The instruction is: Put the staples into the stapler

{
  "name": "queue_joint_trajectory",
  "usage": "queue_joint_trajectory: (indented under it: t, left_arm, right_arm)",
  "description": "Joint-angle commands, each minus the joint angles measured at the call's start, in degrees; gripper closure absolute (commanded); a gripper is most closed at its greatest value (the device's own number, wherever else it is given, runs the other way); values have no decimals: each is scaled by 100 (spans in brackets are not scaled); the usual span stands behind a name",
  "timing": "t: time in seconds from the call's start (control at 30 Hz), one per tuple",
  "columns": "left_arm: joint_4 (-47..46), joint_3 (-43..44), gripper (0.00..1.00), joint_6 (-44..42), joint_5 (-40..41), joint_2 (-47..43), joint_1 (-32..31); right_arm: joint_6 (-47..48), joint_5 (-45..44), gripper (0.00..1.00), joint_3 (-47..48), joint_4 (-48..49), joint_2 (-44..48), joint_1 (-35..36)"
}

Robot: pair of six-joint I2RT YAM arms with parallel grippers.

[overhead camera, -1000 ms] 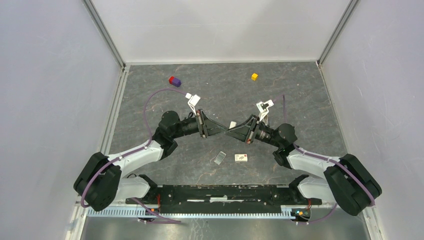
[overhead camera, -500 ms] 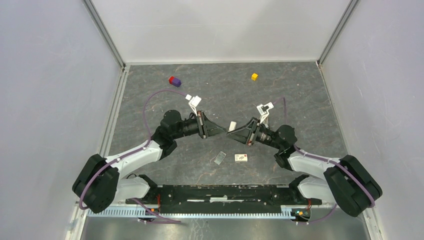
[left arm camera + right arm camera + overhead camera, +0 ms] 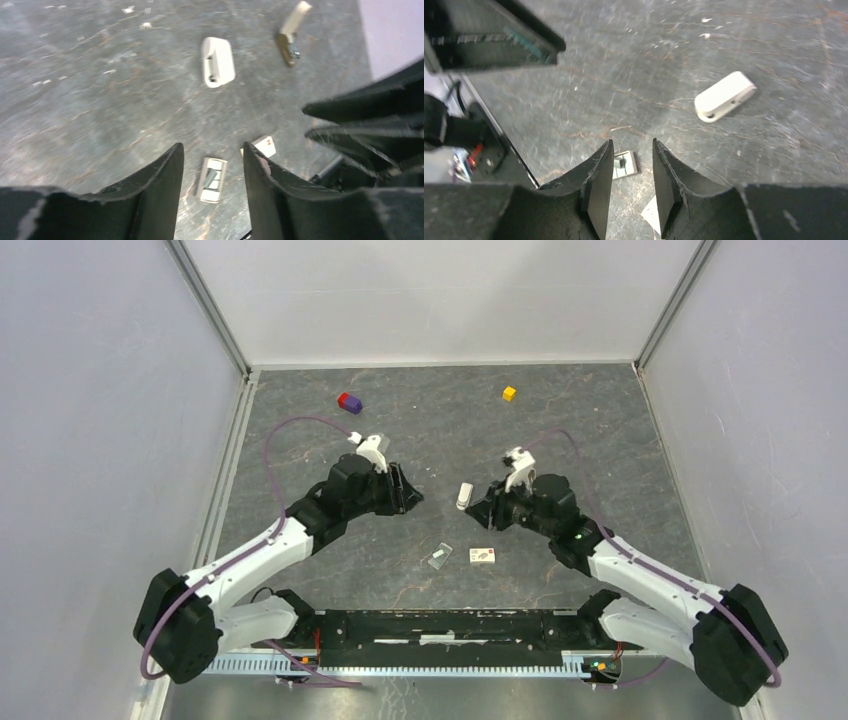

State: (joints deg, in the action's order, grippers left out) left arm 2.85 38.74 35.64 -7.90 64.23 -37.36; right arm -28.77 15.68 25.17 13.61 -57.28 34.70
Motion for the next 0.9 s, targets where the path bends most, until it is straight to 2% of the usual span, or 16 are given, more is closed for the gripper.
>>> queue_joint_trajectory:
  t: [0.0, 0.07, 0.2, 0.23, 0.4, 0.6, 0.87]
  left_arm:
    - [1397, 482, 36, -566, 1397, -524, 1]
    - [1831, 672, 26, -787, 1710, -831, 1]
    - [2605, 1008, 13, -1233, 2207, -1527, -1]
    - [2795, 1061, 1, -1333, 2342, -1720, 0]
    - [3253, 934, 0, -1649, 2973, -2719, 3]
    - [3310, 693, 0, -1882, 3220, -3592, 1]
    - [3129, 611, 0, -2039, 3380, -4039, 1]
  right_arm:
    - [1939, -1027, 57, 803, -1245, -326, 941]
    - [2753, -1150, 55, 1023, -1346, -570, 1246]
    - [4890, -543, 50, 1149, -1339, -922, 1610]
    - [5576, -525, 50, 1148, -1345, -993, 1737]
    - [7574, -214, 52, 953, -1267, -1271, 2095]
    - [8366, -8, 55, 709, -816, -1583, 2384]
    - [8750, 57, 60, 1019, -1176, -2150, 2487]
